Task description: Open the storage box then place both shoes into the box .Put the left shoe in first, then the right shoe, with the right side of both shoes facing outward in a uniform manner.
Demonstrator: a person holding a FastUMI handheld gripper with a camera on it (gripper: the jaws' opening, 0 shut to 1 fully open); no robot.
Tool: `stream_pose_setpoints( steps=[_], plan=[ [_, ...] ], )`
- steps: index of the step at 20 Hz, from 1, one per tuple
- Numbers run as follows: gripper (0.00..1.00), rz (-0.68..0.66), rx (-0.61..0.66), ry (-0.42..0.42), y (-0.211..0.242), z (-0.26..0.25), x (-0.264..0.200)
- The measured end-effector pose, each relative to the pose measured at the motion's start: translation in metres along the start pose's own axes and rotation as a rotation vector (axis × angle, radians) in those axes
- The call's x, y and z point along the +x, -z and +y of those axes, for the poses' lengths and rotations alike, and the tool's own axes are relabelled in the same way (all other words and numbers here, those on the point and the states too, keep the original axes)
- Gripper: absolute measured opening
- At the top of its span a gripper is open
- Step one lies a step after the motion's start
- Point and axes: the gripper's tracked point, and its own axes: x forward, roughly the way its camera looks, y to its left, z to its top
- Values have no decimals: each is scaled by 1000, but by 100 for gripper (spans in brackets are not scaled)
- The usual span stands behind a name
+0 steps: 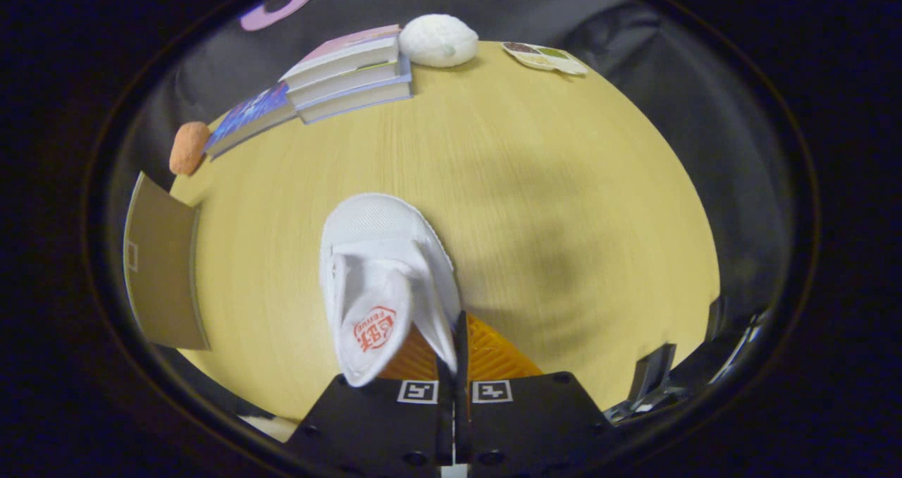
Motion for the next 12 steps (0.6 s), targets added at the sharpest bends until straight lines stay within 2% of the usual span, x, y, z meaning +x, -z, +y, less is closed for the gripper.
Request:
stream_pose_setpoints(
  steps=[4,6,12],
  plan=[
    [4,80,270,-213,19,31,-12],
    [4,88,365,-305,19,51,-25],
    [4,84,441,-490,6,104,-80]
  ],
)
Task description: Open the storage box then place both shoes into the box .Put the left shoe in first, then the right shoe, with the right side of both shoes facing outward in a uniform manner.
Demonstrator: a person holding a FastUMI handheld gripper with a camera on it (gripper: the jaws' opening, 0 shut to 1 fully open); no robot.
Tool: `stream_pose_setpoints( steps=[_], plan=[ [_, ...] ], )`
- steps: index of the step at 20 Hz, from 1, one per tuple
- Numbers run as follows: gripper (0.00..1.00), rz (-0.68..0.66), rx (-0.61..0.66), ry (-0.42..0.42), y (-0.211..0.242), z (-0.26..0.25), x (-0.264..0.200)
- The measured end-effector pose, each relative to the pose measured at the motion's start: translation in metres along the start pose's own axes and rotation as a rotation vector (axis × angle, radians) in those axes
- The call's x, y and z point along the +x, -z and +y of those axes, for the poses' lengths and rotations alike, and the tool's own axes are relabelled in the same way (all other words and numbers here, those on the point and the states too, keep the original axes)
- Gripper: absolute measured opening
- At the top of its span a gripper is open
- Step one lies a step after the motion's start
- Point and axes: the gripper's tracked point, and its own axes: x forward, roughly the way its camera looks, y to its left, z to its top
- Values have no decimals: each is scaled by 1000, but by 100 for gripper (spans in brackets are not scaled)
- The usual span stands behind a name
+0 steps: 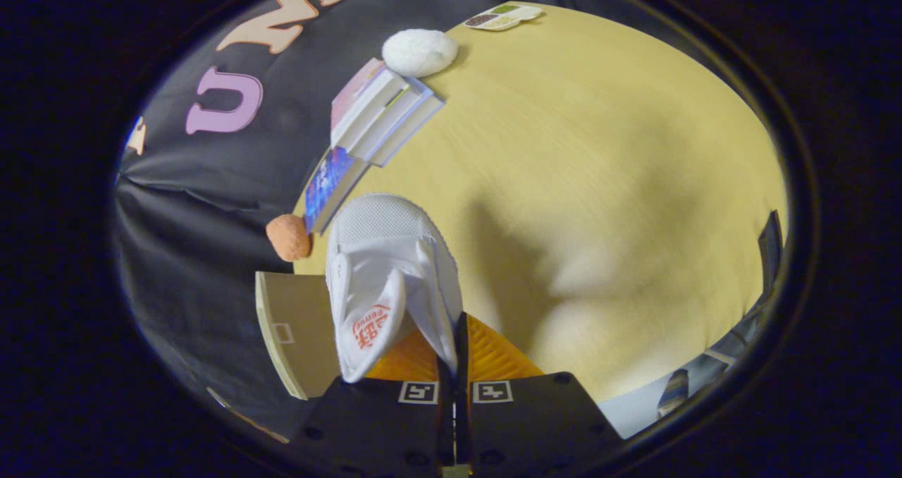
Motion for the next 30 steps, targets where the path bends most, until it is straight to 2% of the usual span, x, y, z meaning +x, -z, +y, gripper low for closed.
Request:
stream_pose_setpoints(
  steps=[5,11,16,18,21,25,30],
  plan=[
    [4,1,-32,-107,12,71,-22],
    [4,19,-103,-268,33,190,-36],
    [3,65,-206,-332,74,272,-11],
    [3,93,-226,-320,95,291,6],
    [4,103,-264,-257,119,305,36],
    [4,31,-346,-134,130,303,78],
    [6,-118,-432,-38,120,294,93]
  ],
)
